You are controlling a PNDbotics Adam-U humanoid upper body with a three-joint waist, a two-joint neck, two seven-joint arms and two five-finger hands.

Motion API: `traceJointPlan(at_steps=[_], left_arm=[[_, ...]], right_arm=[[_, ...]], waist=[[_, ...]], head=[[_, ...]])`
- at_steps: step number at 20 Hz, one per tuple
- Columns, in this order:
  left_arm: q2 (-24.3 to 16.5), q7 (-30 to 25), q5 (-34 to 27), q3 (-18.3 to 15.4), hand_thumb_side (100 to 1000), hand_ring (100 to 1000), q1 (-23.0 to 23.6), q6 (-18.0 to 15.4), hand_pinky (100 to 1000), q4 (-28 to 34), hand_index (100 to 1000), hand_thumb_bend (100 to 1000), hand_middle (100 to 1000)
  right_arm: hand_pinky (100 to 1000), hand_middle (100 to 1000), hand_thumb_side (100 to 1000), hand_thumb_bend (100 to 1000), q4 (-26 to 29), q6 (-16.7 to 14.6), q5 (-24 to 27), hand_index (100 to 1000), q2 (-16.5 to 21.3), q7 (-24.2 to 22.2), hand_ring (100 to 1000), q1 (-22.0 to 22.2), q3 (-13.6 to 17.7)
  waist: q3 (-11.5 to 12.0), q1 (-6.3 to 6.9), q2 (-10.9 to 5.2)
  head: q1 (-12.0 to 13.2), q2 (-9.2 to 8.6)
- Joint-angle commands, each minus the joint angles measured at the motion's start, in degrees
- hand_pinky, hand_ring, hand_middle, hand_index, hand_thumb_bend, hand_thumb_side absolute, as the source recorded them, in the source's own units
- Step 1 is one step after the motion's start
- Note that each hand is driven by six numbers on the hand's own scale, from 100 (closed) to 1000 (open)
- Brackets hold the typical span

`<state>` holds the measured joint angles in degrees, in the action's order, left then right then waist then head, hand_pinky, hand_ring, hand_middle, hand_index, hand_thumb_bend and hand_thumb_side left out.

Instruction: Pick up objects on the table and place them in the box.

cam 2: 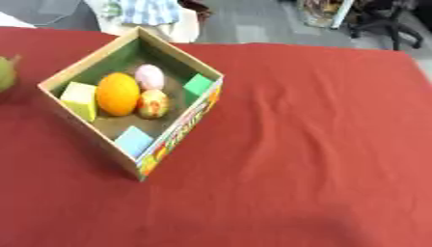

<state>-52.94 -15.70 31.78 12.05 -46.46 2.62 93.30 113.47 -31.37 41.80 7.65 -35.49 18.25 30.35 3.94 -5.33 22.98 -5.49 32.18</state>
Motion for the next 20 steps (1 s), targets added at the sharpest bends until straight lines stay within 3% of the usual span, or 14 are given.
traceJointPlan(at_steps=[1, 7, 11, 14, 20], left_arm=[[-2.25, -0.30, 0.65, -1.06, 279, 953, -0.59, -0.51, 921, -0.57, 966, 100, 902], [-1.88, -1.96, 4.33, -0.92, 381, 972, -0.91, -0.83, 941, -2.71, 967, 100, 906], [-1.45, -3.07, 7.55, -0.88, 525, 980, -1.12, -0.53, 955, -4.56, 970, 100, 909], [-1.25, -3.82, 8.61, -0.89, 585, 986, -1.29, -1.00, 961, -5.32, 973, 100, 912], [-1.24, -4.57, 11.45, -1.24, 550, 997, -1.58, 0.37, 969, -7.14, 987, 108, 924]], right_arm=[[1000, 673, 525, 100, 1.12, -16.45, -0.44, 768, 0.58, -16.48, 100, 0.10, 0.68], [1000, 672, 525, 100, 1.12, -16.31, -0.17, 766, 0.83, -16.48, 100, -0.29, 0.92], [1000, 671, 525, 100, 1.12, -16.35, -0.48, 766, 0.35, -16.48, 100, -0.52, 1.04], [1000, 671, 525, 100, 1.12, -16.28, -0.87, 765, -0.05, -16.48, 100, -0.69, 1.07], [1000, 670, 525, 100, 1.12, -16.72, -1.73, 762, -0.73, -16.48, 100, -0.81, 0.73]], waist=[[-0.29, 1.19, -0.08], [-1.06, 1.22, 0.55], [-1.49, 1.22, 1.11], [-1.46, 1.06, 1.46], [0.13, -0.19, 2.04]], head=[[1.47, -0.05], [3.19, -0.01], [3.41, -0.39], [3.35, -0.72], [3.00, -1.38]])
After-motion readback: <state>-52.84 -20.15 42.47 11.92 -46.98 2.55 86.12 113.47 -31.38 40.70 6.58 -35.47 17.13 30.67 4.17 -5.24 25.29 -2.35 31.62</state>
